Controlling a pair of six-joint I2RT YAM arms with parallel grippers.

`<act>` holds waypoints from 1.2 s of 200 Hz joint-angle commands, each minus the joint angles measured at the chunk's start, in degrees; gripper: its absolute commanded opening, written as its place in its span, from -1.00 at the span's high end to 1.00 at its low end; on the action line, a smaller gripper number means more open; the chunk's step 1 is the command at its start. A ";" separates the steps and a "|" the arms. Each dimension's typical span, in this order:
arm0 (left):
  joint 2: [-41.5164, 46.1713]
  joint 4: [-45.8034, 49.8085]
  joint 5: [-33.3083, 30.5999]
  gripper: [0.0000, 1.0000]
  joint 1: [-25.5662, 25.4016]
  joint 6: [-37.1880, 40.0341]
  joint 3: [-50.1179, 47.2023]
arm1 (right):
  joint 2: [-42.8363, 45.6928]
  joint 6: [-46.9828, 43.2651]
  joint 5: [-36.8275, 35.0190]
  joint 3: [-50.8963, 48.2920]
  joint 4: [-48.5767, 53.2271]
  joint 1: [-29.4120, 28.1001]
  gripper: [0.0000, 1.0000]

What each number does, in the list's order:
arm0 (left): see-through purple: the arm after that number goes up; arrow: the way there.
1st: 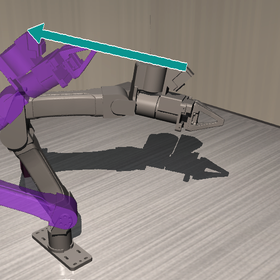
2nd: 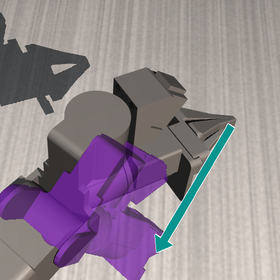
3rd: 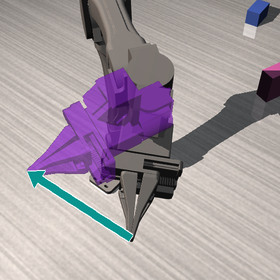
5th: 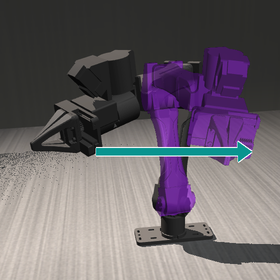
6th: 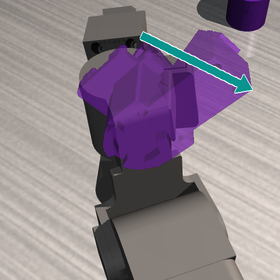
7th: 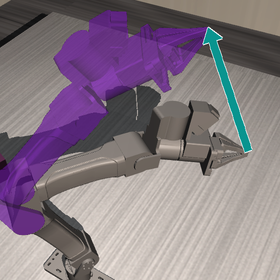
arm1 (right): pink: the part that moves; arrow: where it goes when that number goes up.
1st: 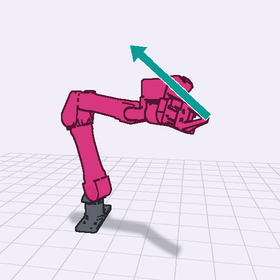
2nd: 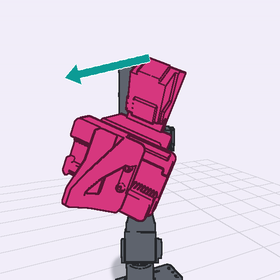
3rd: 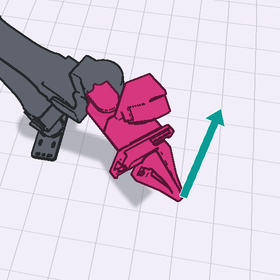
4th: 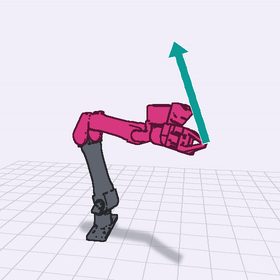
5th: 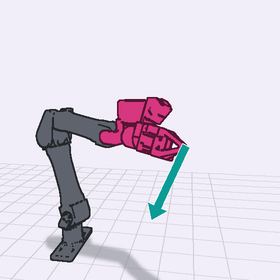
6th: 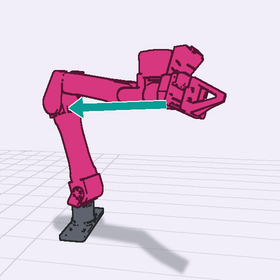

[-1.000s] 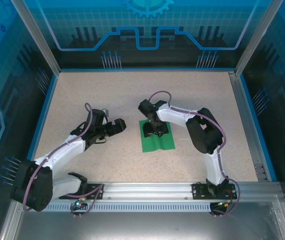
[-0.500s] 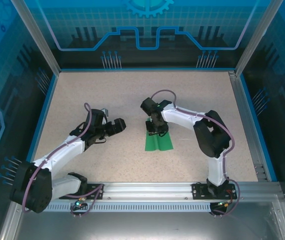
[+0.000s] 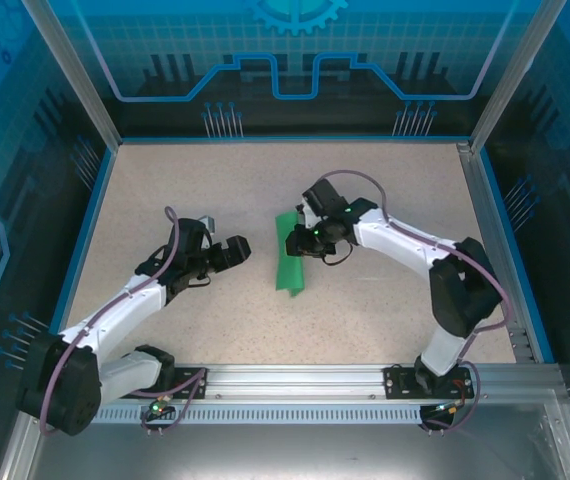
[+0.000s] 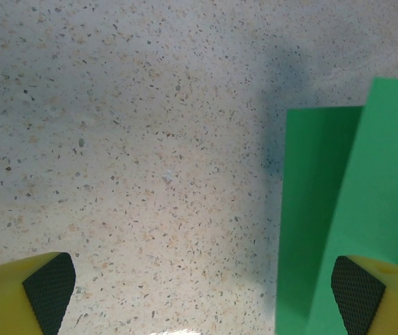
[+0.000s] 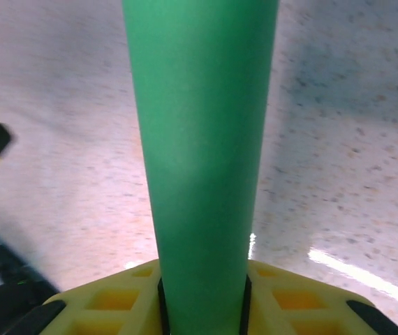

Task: Fold a paper plane with a square sheet of paper (pick it up from the middle)
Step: Fold the square sheet of paper in half at the center of the table.

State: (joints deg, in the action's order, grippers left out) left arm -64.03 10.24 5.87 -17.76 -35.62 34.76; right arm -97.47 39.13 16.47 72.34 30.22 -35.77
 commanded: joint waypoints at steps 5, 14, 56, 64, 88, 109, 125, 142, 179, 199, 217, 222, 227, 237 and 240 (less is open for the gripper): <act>0.69 1.24 2.60 -0.97 -0.26 1.90 1.07 | 2.49 4.37 10.00 -6.84 -10.80 4.27 0.36; 0.41 1.01 4.00 -0.97 -0.26 2.21 1.50 | 2.59 5.18 10.74 -9.79 -12.63 5.72 0.35; -3.27 -2.82 11.63 -0.97 -1.87 2.39 3.49 | 0.12 2.44 9.27 -16.58 -13.14 9.79 0.20; -4.53 -3.01 11.96 -0.97 -2.77 2.56 4.13 | -0.61 1.79 8.60 -16.78 -12.33 10.23 0.17; -7.94 -3.84 11.90 -0.97 -4.90 2.20 5.61 | -2.38 -0.24 6.94 -16.03 -10.94 10.28 -0.03; -9.82 -4.80 11.84 -0.97 -5.70 1.44 6.35 | -3.19 -1.70 4.15 -14.27 -8.25 9.89 -0.23; -10.73 -5.05 11.71 -0.97 -6.10 1.16 6.97 | -3.81 -2.78 0.79 -12.69 -5.17 9.15 -0.28; -11.27 -5.04 11.39 -0.97 -6.23 0.93 7.36 | -5.24 -3.33 -1.08 -11.16 -2.83 8.14 -0.33; -10.96 -4.45 10.51 -0.97 -6.21 1.16 7.11 | -7.87 -3.54 -4.92 -8.44 -0.05 5.18 -0.44; -10.85 -3.94 9.93 -0.97 -6.23 1.19 6.95 | -9.17 -3.41 -7.89 -7.13 2.07 4.33 -0.44; -10.59 -3.61 9.53 -0.97 -6.23 1.23 6.98 | -8.98 -3.52 -8.42 -7.19 2.28 4.37 -0.45; -10.51 -3.63 9.39 -0.96 -6.24 1.26 6.95 | -8.81 -3.69 -8.47 -7.13 2.35 4.51 -0.45; -10.50 -3.60 9.26 -0.97 -6.23 1.38 6.95 | -8.75 -3.99 -8.51 -7.08 2.52 4.56 -0.46; -10.42 -3.38 9.08 -0.96 -6.24 1.42 6.92 | -8.61 -4.81 -8.03 -6.99 2.65 4.78 -0.46; -10.41 -3.35 9.01 -0.96 -6.24 1.43 6.96 | -8.54 -5.07 -7.67 -6.95 2.73 4.87 -0.46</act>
State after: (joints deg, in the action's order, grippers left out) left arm -75.02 6.15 15.92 -23.51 -34.41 40.16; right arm -105.14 35.92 10.81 64.47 29.23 -30.89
